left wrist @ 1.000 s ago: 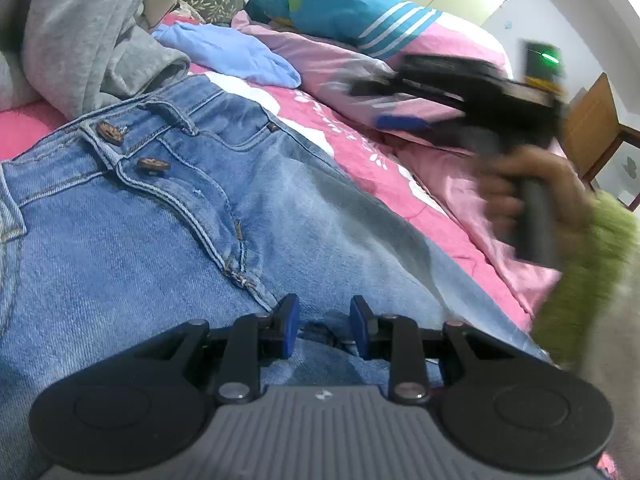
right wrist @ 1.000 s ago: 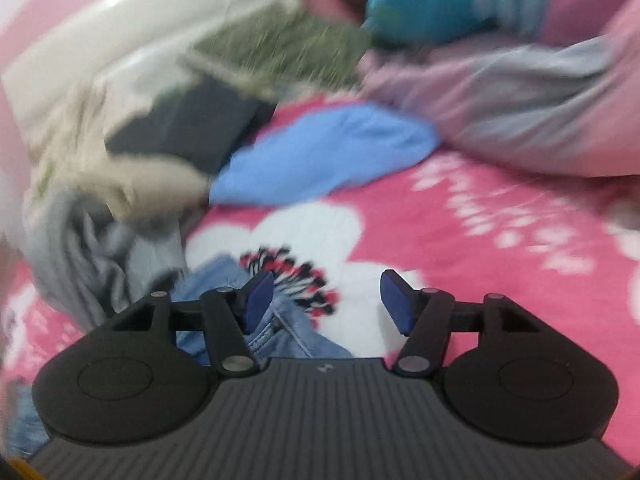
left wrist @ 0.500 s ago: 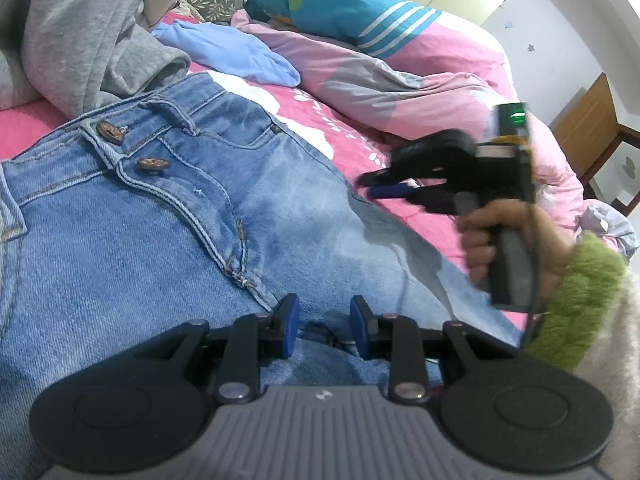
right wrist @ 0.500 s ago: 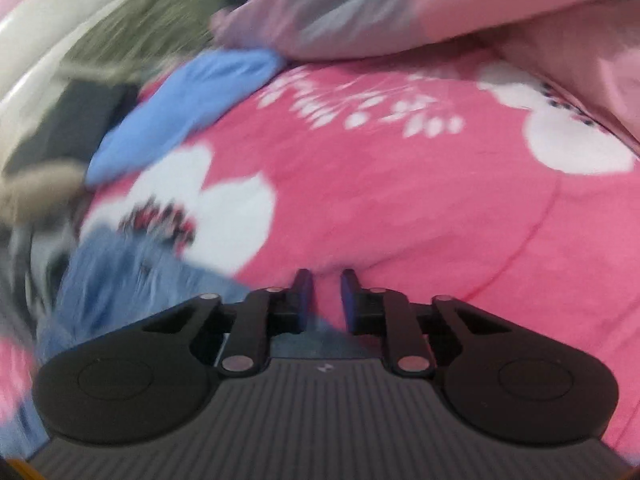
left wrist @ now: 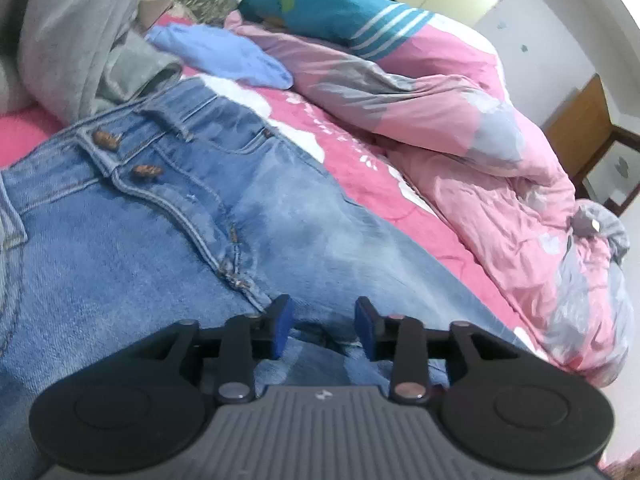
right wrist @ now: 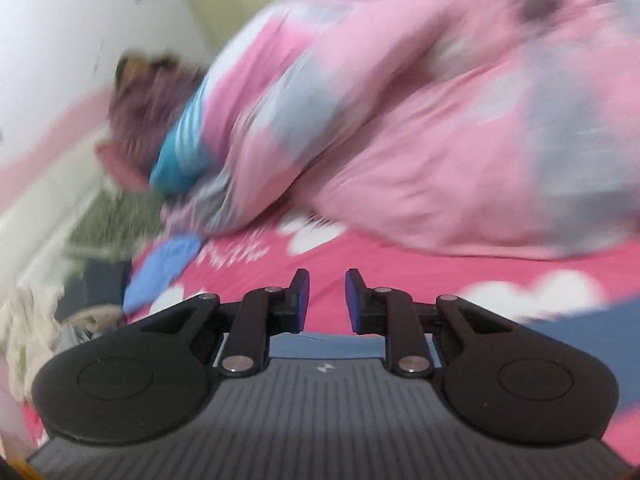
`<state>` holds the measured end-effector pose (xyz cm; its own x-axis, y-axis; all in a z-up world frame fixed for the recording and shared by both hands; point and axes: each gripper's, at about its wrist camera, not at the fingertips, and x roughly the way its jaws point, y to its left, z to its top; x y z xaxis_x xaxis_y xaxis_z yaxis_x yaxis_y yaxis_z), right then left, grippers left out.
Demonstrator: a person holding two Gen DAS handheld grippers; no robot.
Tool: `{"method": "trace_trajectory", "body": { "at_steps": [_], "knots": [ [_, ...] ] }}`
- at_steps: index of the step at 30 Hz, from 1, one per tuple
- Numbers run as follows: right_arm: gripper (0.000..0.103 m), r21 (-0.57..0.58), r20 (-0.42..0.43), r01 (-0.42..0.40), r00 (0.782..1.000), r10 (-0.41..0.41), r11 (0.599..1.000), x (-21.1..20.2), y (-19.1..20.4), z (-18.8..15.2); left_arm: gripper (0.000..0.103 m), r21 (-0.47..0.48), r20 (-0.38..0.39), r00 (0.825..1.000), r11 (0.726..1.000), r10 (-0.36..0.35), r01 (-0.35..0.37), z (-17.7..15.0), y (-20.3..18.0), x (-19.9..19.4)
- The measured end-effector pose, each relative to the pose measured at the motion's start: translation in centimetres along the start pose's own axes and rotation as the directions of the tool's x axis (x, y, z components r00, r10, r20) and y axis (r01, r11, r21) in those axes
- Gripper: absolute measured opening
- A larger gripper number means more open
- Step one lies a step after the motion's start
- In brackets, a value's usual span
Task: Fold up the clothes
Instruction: 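Open the right tool and withdraw both tools from the flattened jeans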
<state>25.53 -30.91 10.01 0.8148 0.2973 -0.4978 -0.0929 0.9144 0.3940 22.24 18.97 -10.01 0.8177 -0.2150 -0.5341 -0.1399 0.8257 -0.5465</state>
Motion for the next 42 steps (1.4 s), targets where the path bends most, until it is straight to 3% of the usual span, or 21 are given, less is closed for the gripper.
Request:
{"method": "trace_trajectory", "body": {
  "at_steps": [3,6,10,13,17,21,25,28,34,37,39,42],
  "knots": [
    [0.026,0.032,0.11,0.097,0.989,-0.1,0.995,-11.0,-4.0,-2.9,0.043,0.043,0.011,1.0,0.999,0.009,-0.01,-0.3,-0.7,-0.4],
    [0.03,0.087,0.185,0.198,0.96,-0.211,0.976,-20.5,-7.5,-8.1,0.047,0.084,0.02,1.0,0.996,0.021,-0.023,-0.5,-1.5,-1.0],
    [0.037,0.192,0.185,0.346,0.906,-0.38,0.918,-28.8,-11.8,-16.0,0.049,0.164,0.036,0.998,0.985,0.052,-0.057,-1.5,-3.8,-3.0],
    [0.041,0.303,0.136,0.433,0.862,-0.488,0.849,-32.3,-15.2,-21.2,0.052,0.242,-0.003,1.0,0.97,0.004,-0.003,-3.7,-6.6,-5.8],
    [0.041,0.474,0.122,0.391,0.858,-0.499,0.789,-33.5,-18.6,-25.8,0.056,0.349,-0.077,0.995,0.934,-0.057,0.08,-7.8,-10.4,-9.5],
    [0.045,0.557,0.155,0.278,0.891,-0.426,0.783,-32.7,-20.7,-28.0,0.057,0.443,-0.154,0.986,0.887,-0.068,0.13,-12.4,-12.9,-12.1],
    [0.051,0.545,0.168,0.251,0.902,-0.397,0.8,-31.0,-22.2,-27.9,0.057,0.504,-0.208,0.978,0.853,-0.032,0.135,-16.3,-13.9,-13.4],
    [0.052,0.525,0.179,0.257,0.899,-0.4,0.811,-30.3,-23.1,-27.1,0.058,0.511,-0.229,0.973,0.851,0.001,0.119,-18.2,-13.9,-13.8],
    [0.052,0.506,0.17,0.285,0.893,-0.418,0.814,-28.9,-25.3,-26.3,0.062,0.6,-0.179,0.982,0.798,0.064,0.057,-19.9,-15.2,-14.2],
    [0.052,0.486,0.161,0.29,0.898,-0.41,0.824,-28.2,-25.7,-26.1,0.064,0.62,-0.169,0.982,0.784,0.086,0.038,-20.2,-15.7,-14.2],
    [0.052,0.462,0.159,0.301,0.898,-0.411,0.835,-27.8,-25.6,-26.1,0.064,0.625,-0.165,0.982,0.78,0.091,0.033,-20.4,-15.8,-14.1],
    [0.041,0.407,0.173,0.335,0.885,-0.432,0.85,-27.8,-24.9,-26.1,0.064,0.631,-0.161,0.983,0.775,0.092,0.031,-20.5,-15.8,-14.0]
  ]
}}
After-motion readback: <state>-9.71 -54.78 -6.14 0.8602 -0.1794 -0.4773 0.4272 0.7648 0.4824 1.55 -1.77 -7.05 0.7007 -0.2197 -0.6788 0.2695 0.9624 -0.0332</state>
